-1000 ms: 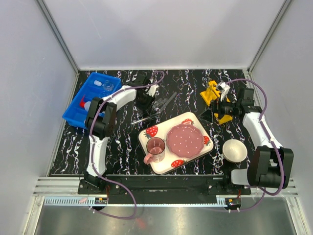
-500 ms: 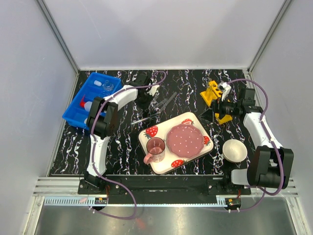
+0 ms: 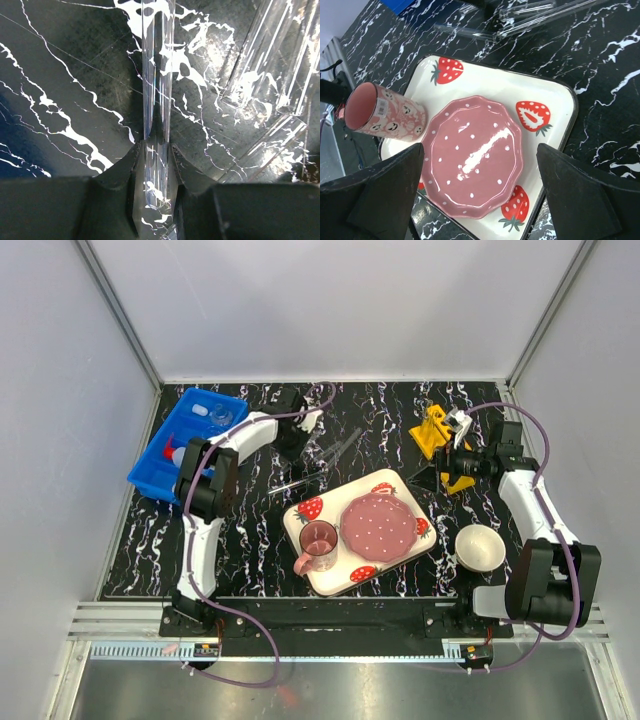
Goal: Organize the chemistry lab equipment
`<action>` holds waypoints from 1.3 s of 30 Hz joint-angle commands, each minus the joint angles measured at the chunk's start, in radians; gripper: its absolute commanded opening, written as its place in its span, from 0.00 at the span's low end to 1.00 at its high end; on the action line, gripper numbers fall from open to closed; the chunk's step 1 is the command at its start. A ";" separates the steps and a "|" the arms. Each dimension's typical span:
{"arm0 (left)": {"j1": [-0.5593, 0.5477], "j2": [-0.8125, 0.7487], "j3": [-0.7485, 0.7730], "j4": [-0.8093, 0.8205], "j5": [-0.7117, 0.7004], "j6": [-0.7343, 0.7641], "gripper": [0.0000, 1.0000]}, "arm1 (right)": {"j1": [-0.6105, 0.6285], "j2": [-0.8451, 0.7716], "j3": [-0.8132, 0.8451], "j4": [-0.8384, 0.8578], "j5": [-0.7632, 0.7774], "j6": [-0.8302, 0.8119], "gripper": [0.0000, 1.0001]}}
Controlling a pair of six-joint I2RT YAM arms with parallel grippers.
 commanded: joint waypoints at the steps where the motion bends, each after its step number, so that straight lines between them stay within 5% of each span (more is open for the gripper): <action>1: 0.036 -0.123 0.031 0.022 0.097 -0.015 0.14 | -0.005 -0.036 0.017 -0.077 -0.093 -0.103 1.00; 7: 0.087 -0.250 -0.032 0.017 0.296 -0.095 0.14 | 0.013 0.021 0.164 -0.385 -0.121 -0.393 1.00; 13: 0.098 -0.329 -0.107 0.007 0.619 -0.183 0.14 | 0.115 0.117 0.465 -0.781 0.043 -0.802 1.00; 20: 0.047 -0.410 -0.239 0.074 0.973 -0.357 0.14 | 0.335 0.099 0.631 -0.903 0.220 -1.229 1.00; 28: -0.091 -0.450 -0.304 0.178 1.102 -0.497 0.14 | 0.620 0.131 0.756 -0.928 0.397 -1.292 1.00; 39: -0.160 -0.477 -0.346 0.304 1.138 -0.624 0.15 | 0.832 0.110 0.605 -0.791 0.770 -1.289 0.96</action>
